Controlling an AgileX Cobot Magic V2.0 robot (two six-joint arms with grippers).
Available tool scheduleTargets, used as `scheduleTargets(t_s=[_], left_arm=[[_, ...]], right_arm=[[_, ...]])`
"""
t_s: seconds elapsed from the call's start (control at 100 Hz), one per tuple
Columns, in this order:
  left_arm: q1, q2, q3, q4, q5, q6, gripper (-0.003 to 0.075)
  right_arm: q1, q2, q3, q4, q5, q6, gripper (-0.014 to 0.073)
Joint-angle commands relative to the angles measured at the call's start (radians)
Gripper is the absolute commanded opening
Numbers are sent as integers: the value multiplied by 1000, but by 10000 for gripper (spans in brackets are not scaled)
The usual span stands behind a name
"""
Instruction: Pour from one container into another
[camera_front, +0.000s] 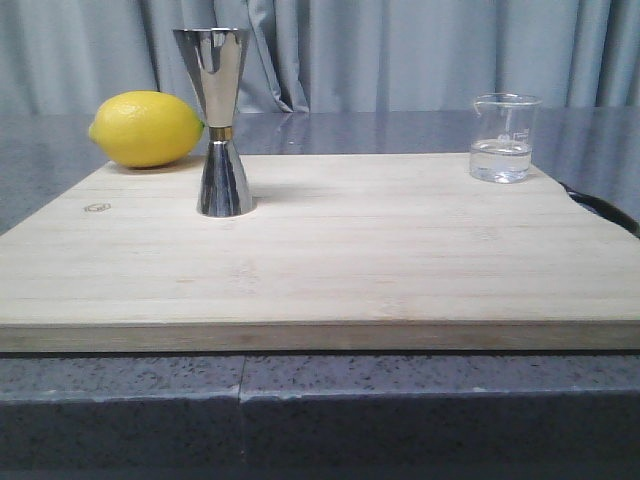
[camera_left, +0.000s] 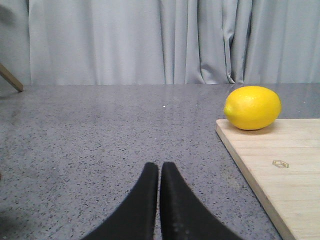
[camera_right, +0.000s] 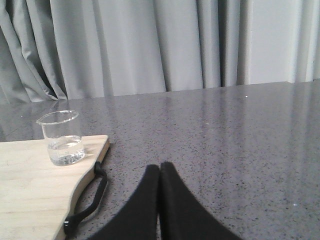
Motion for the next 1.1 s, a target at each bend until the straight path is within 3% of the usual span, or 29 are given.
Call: scheduleTargets(t_s=[0.0, 0.93, 1.09], left_arm=[[1, -24, 5, 0, -82, -6, -19], [1, -24, 5, 0, -119, -6, -19], [1, -24, -15, -70, -143, -6, -19]], right_arm=[[-4, -21, 27, -11, -83, -3, -71], [-4, -21, 27, -11, -103, -3, -71], [-4, -21, 14, -8, -106, -3, -71]])
